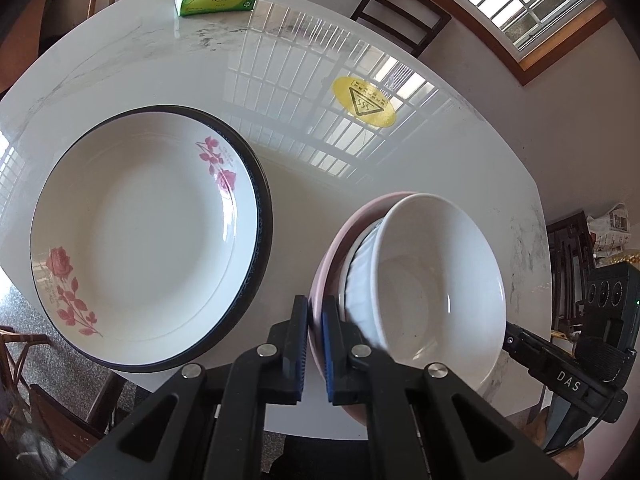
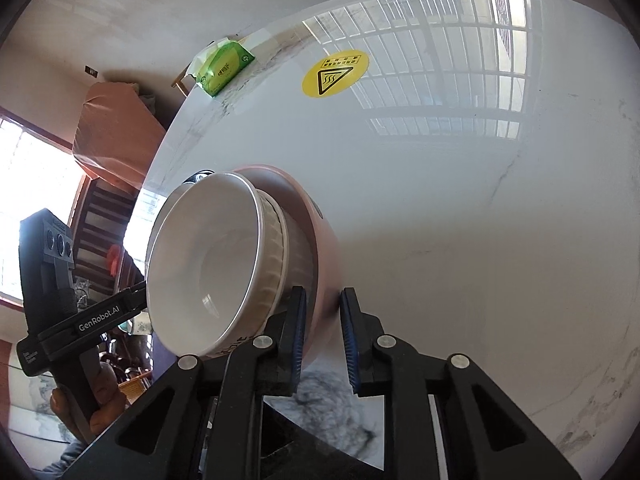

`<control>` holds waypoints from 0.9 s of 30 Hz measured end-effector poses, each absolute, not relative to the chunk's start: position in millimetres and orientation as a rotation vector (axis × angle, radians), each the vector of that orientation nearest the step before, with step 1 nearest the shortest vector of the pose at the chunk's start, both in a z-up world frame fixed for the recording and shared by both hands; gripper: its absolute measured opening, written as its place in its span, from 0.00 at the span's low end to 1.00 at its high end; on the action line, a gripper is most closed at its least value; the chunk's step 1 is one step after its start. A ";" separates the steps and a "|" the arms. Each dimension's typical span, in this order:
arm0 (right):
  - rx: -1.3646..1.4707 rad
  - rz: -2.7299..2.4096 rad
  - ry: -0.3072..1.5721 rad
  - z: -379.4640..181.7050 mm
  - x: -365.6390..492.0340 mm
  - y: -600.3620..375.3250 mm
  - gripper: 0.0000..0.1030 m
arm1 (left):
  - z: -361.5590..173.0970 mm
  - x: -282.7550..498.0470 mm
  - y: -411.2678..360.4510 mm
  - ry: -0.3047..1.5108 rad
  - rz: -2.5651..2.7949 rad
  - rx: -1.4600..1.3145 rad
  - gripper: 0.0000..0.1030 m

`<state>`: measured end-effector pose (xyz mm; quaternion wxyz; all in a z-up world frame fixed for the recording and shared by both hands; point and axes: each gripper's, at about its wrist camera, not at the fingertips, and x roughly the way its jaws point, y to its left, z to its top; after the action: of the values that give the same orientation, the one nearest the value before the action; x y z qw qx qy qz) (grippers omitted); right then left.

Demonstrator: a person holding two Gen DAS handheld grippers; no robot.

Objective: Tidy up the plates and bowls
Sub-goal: 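Close both tools on the pink bowl rim, then lift the nested bowls with both tools and carry them over the plate stack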

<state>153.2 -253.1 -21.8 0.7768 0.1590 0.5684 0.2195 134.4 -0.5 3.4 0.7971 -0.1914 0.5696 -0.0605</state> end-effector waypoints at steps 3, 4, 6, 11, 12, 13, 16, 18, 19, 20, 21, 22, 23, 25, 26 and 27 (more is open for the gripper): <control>0.343 0.474 1.221 -18.8 150.8 -253.5 0.19 | 6.0 133.2 -3.2 1.214 -0.124 -0.406 0.04; 0.348 0.470 1.221 -18.6 151.1 -253.9 0.19 | 7.7 133.0 -4.7 1.208 -0.126 -0.399 0.04; 0.346 0.471 1.223 -18.3 150.4 -253.4 0.19 | 11.4 132.5 -4.8 1.194 -0.125 -0.397 0.04; 0.370 0.488 1.212 -15.2 147.1 -256.1 0.20 | 20.8 130.4 -1.7 1.169 -0.119 -0.382 0.04; 0.375 0.489 1.210 -14.9 146.8 -255.9 0.20 | 22.5 129.5 -1.3 1.164 -0.119 -0.380 0.04; 0.378 0.492 1.207 -14.2 146.4 -255.7 0.20 | 23.9 128.7 -0.3 1.161 -0.117 -0.382 0.04; 0.383 0.498 1.198 -10.9 145.0 -254.5 0.20 | 28.1 126.1 2.2 1.150 -0.114 -0.385 0.04; 0.391 0.506 1.193 -8.4 145.3 -253.6 0.20 | 31.8 124.4 4.6 1.142 -0.106 -0.386 0.04; 0.395 0.510 1.190 -6.9 145.1 -253.2 0.20 | 33.8 123.8 5.4 1.137 -0.102 -0.386 0.04; 0.398 0.513 1.186 -5.4 144.9 -252.2 0.20 | 35.8 123.0 7.8 1.132 -0.099 -0.389 0.04; 0.396 0.516 1.183 -3.9 145.0 -250.4 0.20 | 38.4 123.0 9.3 1.127 -0.094 -0.389 0.04; 0.396 0.520 1.180 -2.5 144.9 -248.8 0.20 | 41.2 121.7 11.7 1.121 -0.091 -0.389 0.04; 0.399 0.524 1.176 -1.0 144.6 -247.3 0.20 | 43.8 120.4 14.2 1.115 -0.086 -0.391 0.04; 0.395 0.535 1.169 2.9 144.7 -242.6 0.20 | 49.2 117.3 18.7 1.103 -0.073 -0.394 0.04; 0.394 0.540 1.165 5.0 144.8 -240.1 0.20 | 51.6 116.3 21.4 1.098 -0.068 -0.393 0.04; 0.392 0.546 1.161 7.1 144.9 -237.8 0.20 | 53.6 115.4 24.6 1.093 -0.063 -0.395 0.04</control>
<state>144.9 -237.8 7.1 0.7833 0.1815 0.5381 0.2528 115.4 24.6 53.6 0.8353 -0.1864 0.5163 -0.0299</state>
